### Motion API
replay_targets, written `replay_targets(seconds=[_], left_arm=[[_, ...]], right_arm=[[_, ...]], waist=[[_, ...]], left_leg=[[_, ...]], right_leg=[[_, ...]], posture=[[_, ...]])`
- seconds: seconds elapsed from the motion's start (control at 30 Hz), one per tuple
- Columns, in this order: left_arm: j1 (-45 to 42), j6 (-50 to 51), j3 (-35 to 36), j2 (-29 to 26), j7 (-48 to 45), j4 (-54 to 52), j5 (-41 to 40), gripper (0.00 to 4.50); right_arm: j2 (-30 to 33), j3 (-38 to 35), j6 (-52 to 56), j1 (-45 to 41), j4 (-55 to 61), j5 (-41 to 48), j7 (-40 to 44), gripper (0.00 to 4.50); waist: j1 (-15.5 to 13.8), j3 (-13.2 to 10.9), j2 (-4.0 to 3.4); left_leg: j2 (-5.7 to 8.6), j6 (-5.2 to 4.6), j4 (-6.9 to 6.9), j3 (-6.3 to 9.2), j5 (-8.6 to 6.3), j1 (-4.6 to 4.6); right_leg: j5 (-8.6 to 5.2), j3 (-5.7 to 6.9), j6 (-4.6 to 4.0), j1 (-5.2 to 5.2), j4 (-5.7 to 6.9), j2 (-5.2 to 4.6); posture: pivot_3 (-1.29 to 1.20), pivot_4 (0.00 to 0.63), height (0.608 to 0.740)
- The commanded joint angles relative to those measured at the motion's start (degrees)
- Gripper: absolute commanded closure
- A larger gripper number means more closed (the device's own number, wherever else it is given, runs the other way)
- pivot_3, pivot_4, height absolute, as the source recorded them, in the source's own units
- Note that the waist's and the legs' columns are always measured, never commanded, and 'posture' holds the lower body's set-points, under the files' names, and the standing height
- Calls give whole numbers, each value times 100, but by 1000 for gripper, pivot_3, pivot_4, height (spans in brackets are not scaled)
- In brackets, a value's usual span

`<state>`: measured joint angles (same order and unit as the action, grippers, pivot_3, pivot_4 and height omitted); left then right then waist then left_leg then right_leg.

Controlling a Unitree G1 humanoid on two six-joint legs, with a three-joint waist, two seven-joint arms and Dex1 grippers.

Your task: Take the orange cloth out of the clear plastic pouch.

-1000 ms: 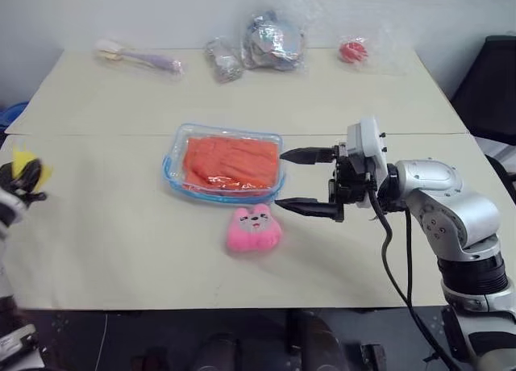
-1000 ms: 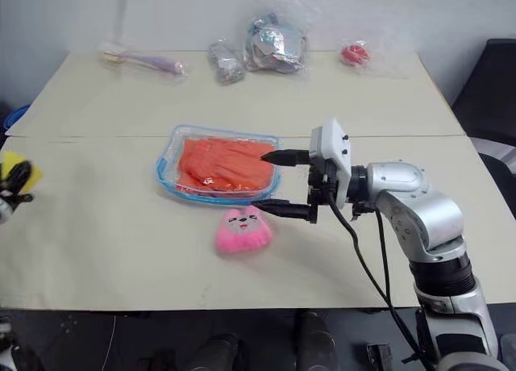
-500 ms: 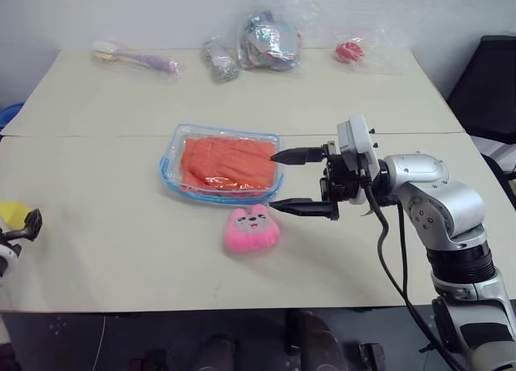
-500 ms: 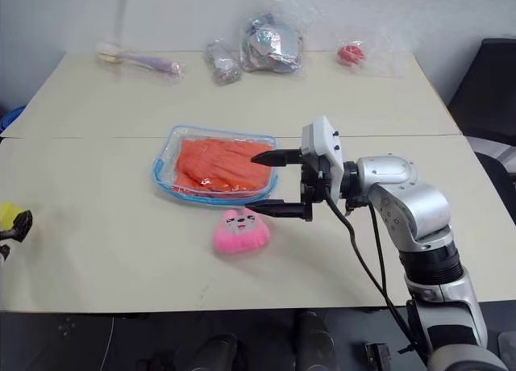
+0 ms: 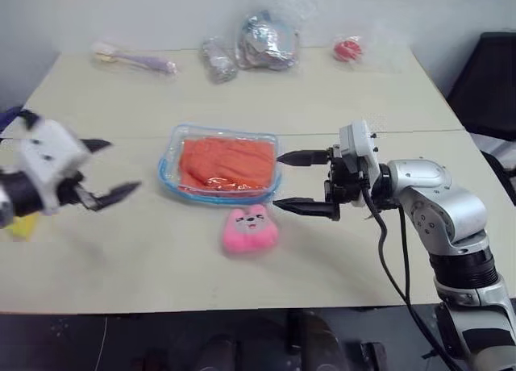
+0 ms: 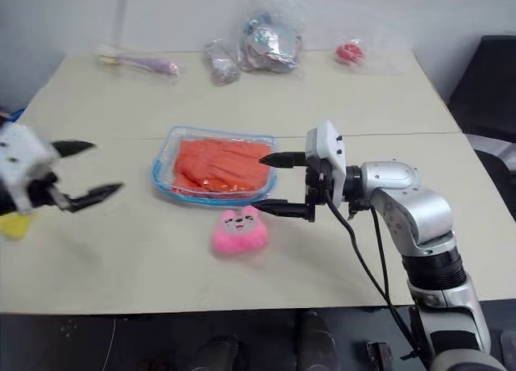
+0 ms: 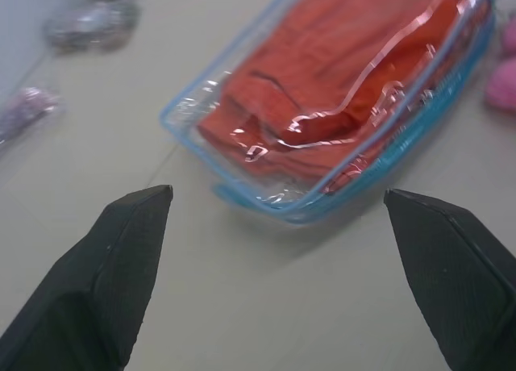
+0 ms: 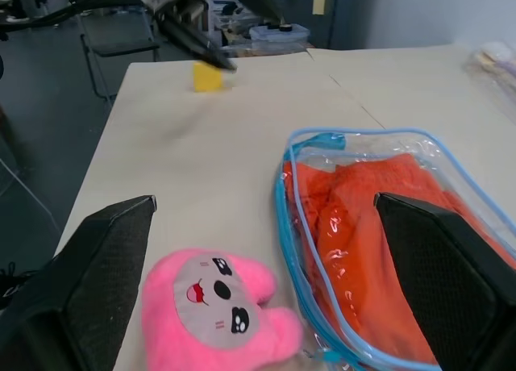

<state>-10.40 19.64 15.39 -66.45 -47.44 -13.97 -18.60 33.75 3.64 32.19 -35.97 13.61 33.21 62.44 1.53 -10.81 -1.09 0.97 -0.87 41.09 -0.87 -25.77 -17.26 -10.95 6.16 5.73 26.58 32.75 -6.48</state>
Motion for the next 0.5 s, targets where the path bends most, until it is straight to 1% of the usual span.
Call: replay_targets(seconds=[0.03,0.13,0.23,0.37,0.5], left_arm=[[-938,-1886,-1410,-70,-386,1324,1623,31],[-1799,-2842,-2014,324,-438,2291,2179,31],[-2488,-3491,-2340,830,-444,3025,2428,31],[-2916,-4065,-2596,1210,-468,3673,2730,31],[-3098,-4482,-2748,1353,-430,4151,3022,31]], right_arm=[[91,-260,-47,125,425,81,-201,0],[160,-348,44,306,676,144,-336,0],[231,-425,133,502,935,183,-493,0],[289,-501,223,644,1113,240,-657,0],[359,-555,240,654,1104,268,-726,0]], waist=[[31,0,0],[11,0,2],[-16,1,9],[-21,3,15],[-19,3,15]], left_leg=[[-1,1,-1,-6,1,0],[-4,1,-2,-22,1,-1],[1,-5,6,-25,2,-5],[5,-14,17,-24,1,-9],[4,-15,18,-24,2,-8]], right_leg=[[-2,1,-3,1,4,2],[-1,2,-2,5,4,4],[0,11,0,4,6,-4],[3,14,5,4,9,-9],[3,14,5,3,12,-10]], posture=[[0,150,740],[0,150,740],[0,150,740],[0,150,740],[0,150,740]])
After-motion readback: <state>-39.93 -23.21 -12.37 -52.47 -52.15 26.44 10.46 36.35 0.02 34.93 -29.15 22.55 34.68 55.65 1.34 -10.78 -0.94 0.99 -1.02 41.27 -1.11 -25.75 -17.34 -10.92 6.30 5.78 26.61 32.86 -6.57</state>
